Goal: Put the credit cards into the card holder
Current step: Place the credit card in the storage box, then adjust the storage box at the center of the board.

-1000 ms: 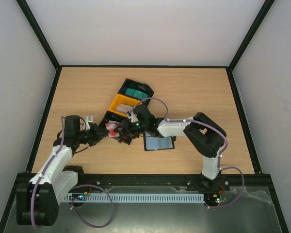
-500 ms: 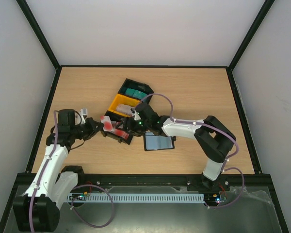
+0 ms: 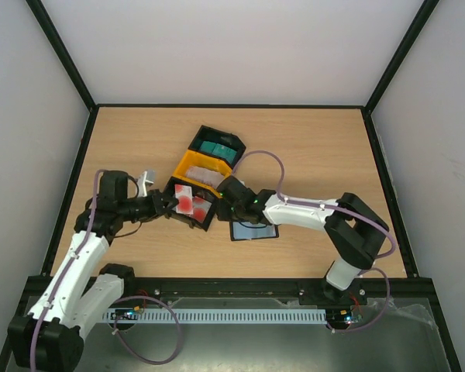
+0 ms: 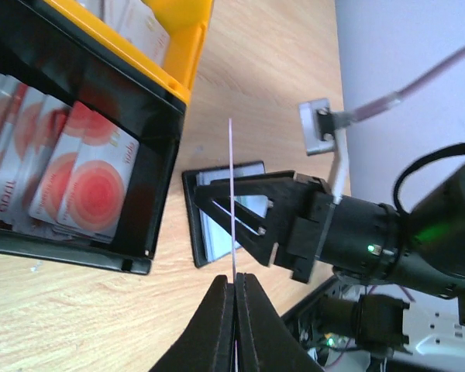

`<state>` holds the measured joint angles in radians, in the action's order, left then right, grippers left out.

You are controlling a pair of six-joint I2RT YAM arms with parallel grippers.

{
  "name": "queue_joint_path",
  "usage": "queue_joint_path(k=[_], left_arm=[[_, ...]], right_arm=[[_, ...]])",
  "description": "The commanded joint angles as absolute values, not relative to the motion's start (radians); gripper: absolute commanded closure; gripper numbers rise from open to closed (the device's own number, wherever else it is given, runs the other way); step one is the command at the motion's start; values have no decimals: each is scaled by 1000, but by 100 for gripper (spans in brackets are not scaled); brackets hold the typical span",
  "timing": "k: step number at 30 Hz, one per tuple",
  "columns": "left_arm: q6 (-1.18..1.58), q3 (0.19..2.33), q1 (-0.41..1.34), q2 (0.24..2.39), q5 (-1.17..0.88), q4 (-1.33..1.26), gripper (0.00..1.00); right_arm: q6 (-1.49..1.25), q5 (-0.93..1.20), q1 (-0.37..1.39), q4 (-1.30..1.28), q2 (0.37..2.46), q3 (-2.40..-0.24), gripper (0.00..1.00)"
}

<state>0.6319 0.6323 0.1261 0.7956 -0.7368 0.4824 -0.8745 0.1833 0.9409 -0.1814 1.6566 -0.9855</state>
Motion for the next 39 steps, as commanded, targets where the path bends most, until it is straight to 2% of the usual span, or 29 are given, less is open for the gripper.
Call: queue_joint_path(k=[1,17,26,33,39], left_arm=[[640,646,181,812,-718,459,97],[634,644,206,808,-706,485,98],[647,618,209,822,-708,454,98],[802,553,286,799,-650,289,98],[1007,458,490,798,-479,56,98]], right_arm=[[-856,-14,979,-327,1692,-975,69],[-819,158,992,-266,1893,-1198,65],[-841,296,990,-40,1915,-1214,64],[-843,154,928,-70,1682,-990,57],[-834,-65,889,-244,1399,-789,45]])
